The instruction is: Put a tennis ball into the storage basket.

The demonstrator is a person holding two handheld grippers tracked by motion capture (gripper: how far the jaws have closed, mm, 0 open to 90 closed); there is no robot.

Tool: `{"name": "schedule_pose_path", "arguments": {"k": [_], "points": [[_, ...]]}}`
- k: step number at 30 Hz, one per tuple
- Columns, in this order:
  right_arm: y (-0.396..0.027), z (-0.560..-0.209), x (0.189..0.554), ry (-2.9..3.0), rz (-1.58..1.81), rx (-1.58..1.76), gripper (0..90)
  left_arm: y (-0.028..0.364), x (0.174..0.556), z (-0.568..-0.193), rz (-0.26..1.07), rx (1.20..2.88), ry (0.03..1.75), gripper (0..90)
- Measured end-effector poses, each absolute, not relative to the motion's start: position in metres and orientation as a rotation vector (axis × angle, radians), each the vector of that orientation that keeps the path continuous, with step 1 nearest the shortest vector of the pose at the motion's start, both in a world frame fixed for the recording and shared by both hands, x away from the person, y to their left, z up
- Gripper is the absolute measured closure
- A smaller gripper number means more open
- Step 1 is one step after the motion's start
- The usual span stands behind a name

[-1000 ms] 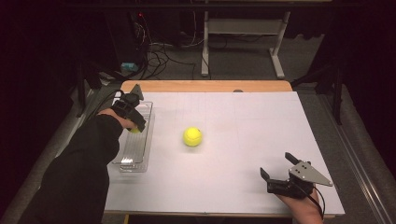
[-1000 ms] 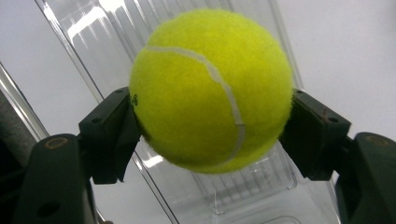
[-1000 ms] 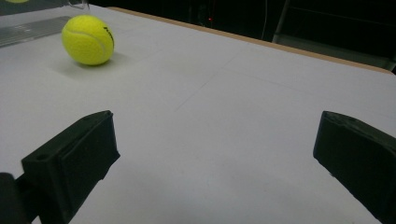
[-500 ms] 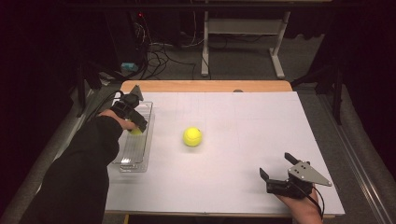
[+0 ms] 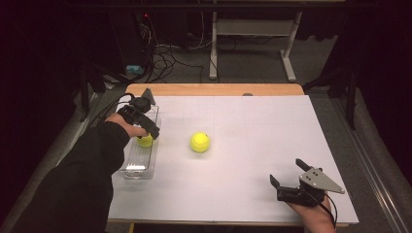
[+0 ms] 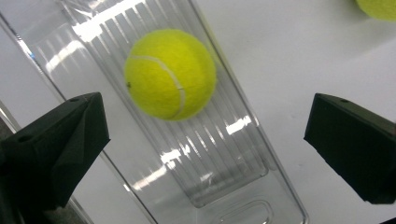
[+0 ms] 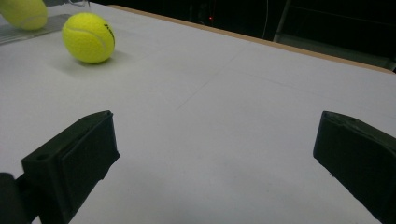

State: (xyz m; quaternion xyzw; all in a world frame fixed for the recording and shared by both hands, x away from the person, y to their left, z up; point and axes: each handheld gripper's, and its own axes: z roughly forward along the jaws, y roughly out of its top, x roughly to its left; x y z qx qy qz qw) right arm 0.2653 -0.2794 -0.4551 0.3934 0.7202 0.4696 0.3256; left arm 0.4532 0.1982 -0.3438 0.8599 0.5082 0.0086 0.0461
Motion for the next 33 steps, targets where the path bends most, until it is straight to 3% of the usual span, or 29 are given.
{"name": "schedule_pose_path", "arguments": {"k": [33], "points": [[-0.279,-0.454,0.269,1.873,1.241,1.053,0.0,0.108,0.422,-0.337,-0.005,2.715,1.263,0.6]]}}
